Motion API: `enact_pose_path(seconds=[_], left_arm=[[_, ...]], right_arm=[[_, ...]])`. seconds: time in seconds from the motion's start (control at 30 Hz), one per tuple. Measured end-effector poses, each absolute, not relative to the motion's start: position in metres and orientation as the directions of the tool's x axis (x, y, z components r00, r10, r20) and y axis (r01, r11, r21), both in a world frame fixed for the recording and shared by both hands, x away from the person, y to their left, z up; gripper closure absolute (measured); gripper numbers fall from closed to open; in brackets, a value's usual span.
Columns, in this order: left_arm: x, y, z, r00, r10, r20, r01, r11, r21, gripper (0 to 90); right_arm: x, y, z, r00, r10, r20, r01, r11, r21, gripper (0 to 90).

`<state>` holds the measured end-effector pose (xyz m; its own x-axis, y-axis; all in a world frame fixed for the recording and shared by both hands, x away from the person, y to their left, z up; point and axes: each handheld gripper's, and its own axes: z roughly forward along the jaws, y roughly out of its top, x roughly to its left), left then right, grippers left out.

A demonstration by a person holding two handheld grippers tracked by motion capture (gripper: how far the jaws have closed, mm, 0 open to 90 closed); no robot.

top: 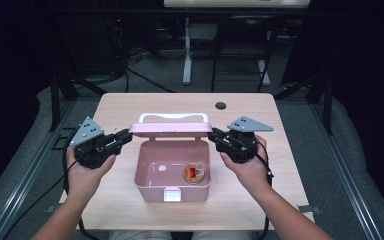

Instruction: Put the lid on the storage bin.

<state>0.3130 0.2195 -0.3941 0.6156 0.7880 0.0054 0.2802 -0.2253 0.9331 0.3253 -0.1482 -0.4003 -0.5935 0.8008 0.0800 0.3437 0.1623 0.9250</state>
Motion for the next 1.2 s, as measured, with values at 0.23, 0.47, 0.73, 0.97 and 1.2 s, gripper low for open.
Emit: enact_pose_path(seconds=[0.23,0.47,0.73,0.97,1.2], left_arm=[[0.309,0.220,-0.396,0.622,0.783,0.002,0.288,-0.231,0.929,78.9],[0.304,0.221,-0.398,0.628,0.778,0.007,0.290,-0.243,0.926,78.8],[0.298,0.223,-0.400,0.635,0.773,0.004,0.292,-0.245,0.925,78.4],[0.293,0.223,-0.402,0.641,0.768,0.006,0.294,-0.252,0.922,78.1],[0.288,0.224,-0.406,0.646,0.764,0.003,0.295,-0.253,0.922,78.2]], right_arm=[[0.321,-0.149,-0.403,-0.598,0.797,0.085,0.345,0.161,0.925,77.6],[0.316,-0.150,-0.405,-0.602,0.793,0.091,0.351,0.160,0.923,77.5],[0.311,-0.150,-0.407,-0.607,0.790,0.090,0.353,0.167,0.921,77.5],[0.307,-0.152,-0.408,-0.613,0.785,0.093,0.357,0.169,0.919,77.5],[0.301,-0.152,-0.412,-0.618,0.781,0.090,0.355,0.176,0.918,77.5]])
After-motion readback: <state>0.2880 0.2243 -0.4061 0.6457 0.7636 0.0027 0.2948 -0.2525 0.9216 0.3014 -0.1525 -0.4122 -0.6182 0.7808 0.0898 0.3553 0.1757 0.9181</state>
